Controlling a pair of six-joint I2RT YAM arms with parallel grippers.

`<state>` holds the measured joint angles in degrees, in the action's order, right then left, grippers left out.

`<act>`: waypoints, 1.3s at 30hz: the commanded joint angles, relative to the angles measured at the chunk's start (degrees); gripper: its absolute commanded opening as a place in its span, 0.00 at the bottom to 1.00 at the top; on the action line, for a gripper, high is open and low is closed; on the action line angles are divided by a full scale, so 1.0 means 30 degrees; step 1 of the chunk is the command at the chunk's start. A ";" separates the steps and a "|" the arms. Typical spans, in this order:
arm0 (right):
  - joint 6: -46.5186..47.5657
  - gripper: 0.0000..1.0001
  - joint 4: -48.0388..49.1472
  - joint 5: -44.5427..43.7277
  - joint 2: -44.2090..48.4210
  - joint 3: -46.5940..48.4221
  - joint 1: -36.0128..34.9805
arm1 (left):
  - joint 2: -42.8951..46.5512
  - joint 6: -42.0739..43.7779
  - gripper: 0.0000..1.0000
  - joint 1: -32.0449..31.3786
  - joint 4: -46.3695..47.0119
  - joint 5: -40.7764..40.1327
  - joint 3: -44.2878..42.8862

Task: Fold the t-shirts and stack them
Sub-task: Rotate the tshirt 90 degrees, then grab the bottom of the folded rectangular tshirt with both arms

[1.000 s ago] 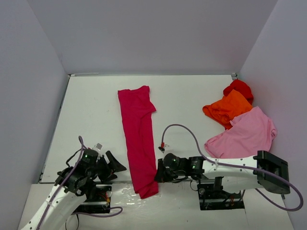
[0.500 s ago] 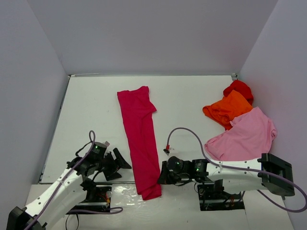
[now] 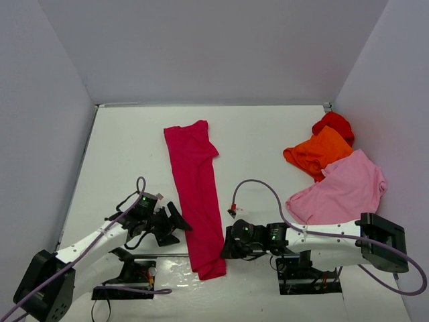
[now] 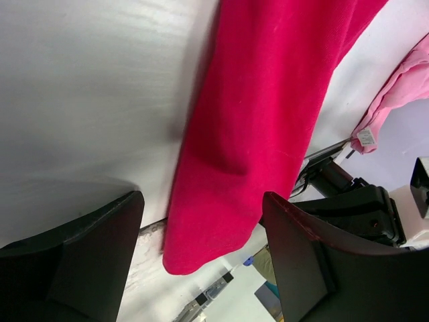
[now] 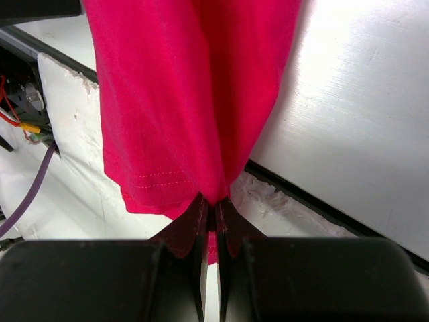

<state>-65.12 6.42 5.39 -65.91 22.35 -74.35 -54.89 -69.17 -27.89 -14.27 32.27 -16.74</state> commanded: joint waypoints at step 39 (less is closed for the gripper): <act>0.1649 0.00 0.0934 0.0235 -0.2729 0.2121 0.0085 | -0.3885 0.3350 0.92 -0.0870 -0.3006 -0.1312 -0.4517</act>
<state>-60.82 7.54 5.46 -72.62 27.96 -74.28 -69.06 -60.12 -30.38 -18.45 29.33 -28.43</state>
